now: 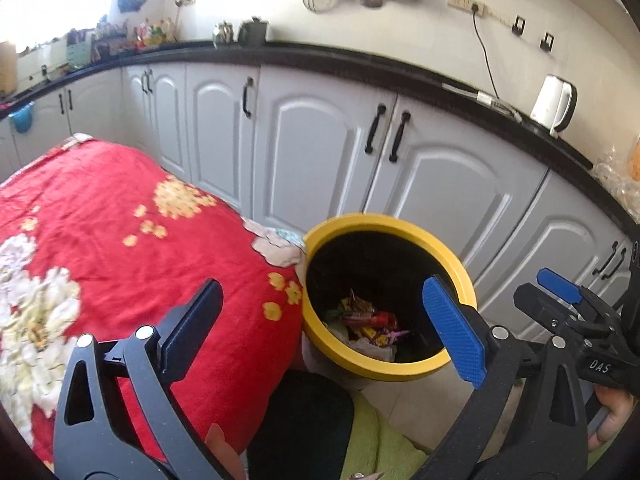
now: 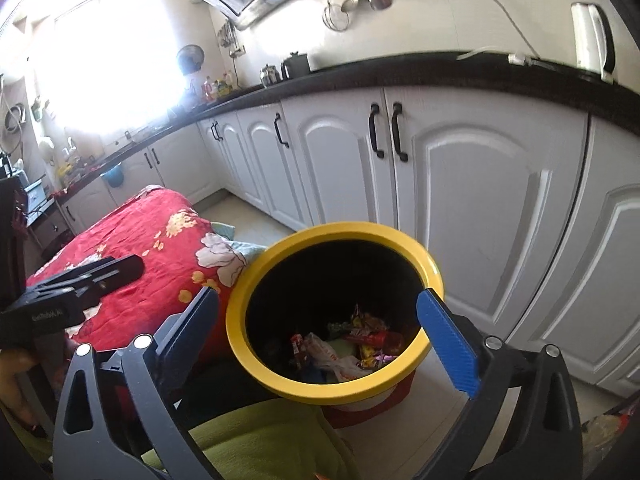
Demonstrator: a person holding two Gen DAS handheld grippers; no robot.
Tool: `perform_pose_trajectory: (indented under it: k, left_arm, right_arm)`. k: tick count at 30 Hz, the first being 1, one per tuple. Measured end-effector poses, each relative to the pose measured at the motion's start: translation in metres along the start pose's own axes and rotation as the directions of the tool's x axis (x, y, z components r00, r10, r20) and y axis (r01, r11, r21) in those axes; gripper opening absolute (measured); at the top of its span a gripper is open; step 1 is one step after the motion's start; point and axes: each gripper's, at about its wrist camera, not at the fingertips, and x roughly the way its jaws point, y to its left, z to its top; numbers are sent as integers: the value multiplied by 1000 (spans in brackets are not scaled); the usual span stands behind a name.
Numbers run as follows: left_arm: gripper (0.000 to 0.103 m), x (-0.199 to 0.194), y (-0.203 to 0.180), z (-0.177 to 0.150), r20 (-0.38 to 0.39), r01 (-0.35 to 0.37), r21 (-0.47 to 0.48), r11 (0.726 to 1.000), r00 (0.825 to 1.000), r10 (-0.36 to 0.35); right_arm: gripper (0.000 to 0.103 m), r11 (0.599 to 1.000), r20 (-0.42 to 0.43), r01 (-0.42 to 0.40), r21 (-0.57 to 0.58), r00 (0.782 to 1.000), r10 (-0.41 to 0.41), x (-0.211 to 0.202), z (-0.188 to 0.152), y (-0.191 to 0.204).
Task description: Collect trash
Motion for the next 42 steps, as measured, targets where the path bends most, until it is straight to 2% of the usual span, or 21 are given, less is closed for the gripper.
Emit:
perform_pose_trajectory:
  k: [8, 14, 22, 28, 35, 42]
  left_arm:
    - [92, -44, 10, -9, 104, -51, 7, 999, 993, 50]
    - [92, -73, 15, -24, 168, -107, 2, 994, 980, 105]
    - [92, -105, 13, -51, 249, -145, 10, 989, 959, 138]
    - [92, -110, 13, -55, 283, -163, -7, 987, 946, 159]
    - [92, -111, 12, -57, 289, -150, -1, 989, 946, 144]
    - [92, -109, 12, -56, 283, -153, -8, 988, 948, 149]
  right_arm:
    - [97, 997, 134, 41, -65, 990, -32, -32, -8, 24]
    - [97, 993, 271, 54, -106, 962, -24, -65, -22, 48]
    - [97, 988, 390, 80, -135, 921, -21, -88, -37, 70]
    - [97, 985, 382, 94, -145, 924, -32, -87, -47, 75]
    - [97, 983, 365, 75, -168, 931, -9, -82, -49, 79]
    - [97, 987, 350, 74, -144, 937, -19, -80, -49, 77]
